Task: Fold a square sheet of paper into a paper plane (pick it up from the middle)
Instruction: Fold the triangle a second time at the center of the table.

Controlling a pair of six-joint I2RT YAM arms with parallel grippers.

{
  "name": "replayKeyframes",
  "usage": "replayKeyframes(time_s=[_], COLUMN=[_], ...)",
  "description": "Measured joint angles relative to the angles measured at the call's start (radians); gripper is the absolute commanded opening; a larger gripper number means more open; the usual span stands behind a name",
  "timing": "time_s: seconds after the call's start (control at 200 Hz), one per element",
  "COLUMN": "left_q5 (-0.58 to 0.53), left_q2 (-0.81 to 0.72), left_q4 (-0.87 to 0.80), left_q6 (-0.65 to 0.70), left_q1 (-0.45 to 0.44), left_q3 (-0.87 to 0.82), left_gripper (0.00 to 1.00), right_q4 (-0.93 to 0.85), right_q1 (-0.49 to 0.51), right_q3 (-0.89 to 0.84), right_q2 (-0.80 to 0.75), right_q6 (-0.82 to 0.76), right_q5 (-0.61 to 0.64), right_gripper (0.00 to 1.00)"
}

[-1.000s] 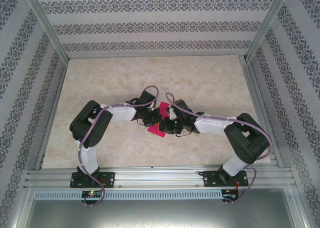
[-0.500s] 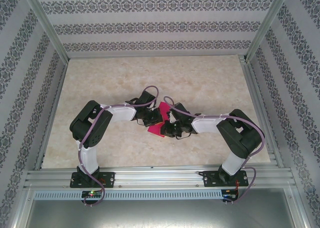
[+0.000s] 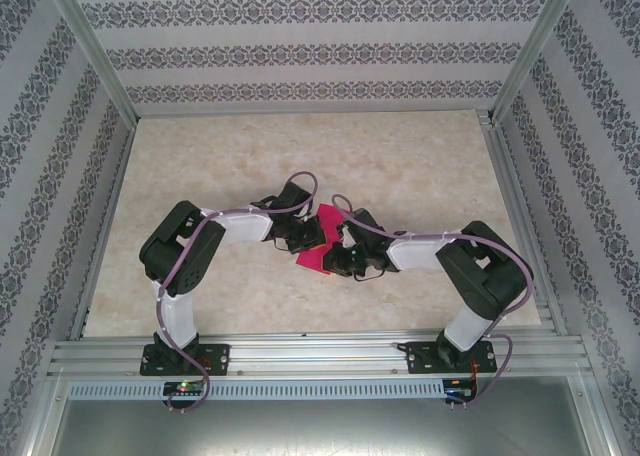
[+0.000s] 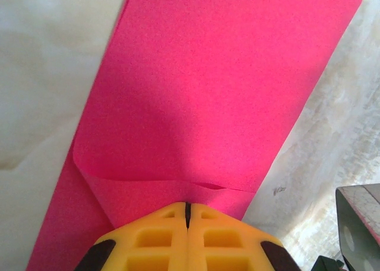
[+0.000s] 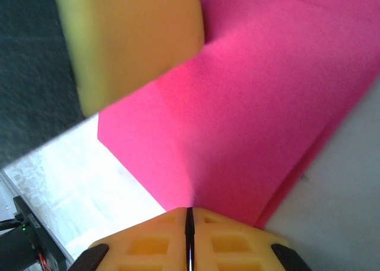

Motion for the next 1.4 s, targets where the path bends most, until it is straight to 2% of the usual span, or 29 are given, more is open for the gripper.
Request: replayKeyframes(time_s=[0.44,0.709,0.834,1.074,1.244,1.404], left_q5=[0.008,0.015,0.016,0.018,0.018,0.013], left_q2=[0.0,0.0,0.0,0.0,0.0,-0.004], left_q4=[0.008,0.026,0.031,0.031,0.031,0.031], left_q6=[-0.004,-0.014,-0.023,-0.027,-0.027,-0.023], left_q1=[0.0,0.0,0.0,0.0,0.0,0.0], left_q3=[-0.006,-0.013,-0.014,-0.014,-0.014,-0.014], left_gripper=[0.0,0.0,0.0,0.0,0.0,0.14], right_q4=[0.006,-0.032,-0.037,0.005,0.005,0.061], right_q1=[-0.013,-0.013,-0.013,-0.013,-0.025,-0.036], right_q3=[-0.08,-0.092,-0.03,0.007,-0.003,-0.031], right_q2=[-0.073,-0.227,-0.201,-0.026,-0.005,0.005], right_q6=[0.037,0.08,0.092,0.133,0.135,0.137], right_q5=[-0.01,-0.009,0.008,-0.003,-0.007,-0.043], right_gripper=[0.09,0.07,0.07,0.07,0.06,0.03])
